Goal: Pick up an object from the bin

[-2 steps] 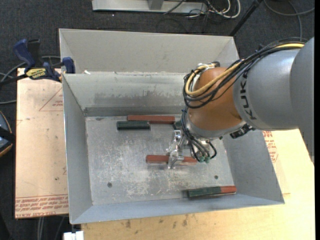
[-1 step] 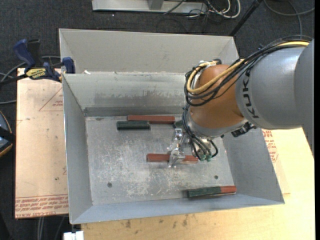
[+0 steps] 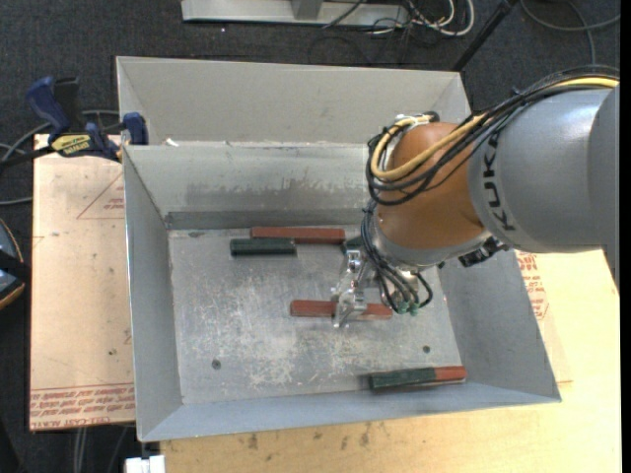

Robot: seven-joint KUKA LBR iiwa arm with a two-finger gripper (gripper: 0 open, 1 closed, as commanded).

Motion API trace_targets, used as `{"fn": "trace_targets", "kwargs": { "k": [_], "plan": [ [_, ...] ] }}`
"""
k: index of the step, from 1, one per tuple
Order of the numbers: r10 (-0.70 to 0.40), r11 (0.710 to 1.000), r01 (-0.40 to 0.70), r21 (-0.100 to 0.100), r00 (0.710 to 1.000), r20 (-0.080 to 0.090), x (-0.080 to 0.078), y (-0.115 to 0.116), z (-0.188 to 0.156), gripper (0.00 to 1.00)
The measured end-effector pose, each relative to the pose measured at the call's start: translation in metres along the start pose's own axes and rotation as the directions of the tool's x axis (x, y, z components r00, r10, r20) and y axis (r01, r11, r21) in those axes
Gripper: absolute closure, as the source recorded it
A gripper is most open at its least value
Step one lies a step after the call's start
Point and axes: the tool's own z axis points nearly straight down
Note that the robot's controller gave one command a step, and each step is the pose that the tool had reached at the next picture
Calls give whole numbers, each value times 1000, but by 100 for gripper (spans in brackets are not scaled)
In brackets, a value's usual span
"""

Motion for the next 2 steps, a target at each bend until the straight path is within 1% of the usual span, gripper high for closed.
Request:
{"fn": "trace_targets", "kwargs": {
  "k": [1,2],
  "plan": [
    [0,1000,0,1,1000,-6,1,0,-11,100],
    [0,1000,0,0,1000,-1,0,0,-26,100]
  ]
}}
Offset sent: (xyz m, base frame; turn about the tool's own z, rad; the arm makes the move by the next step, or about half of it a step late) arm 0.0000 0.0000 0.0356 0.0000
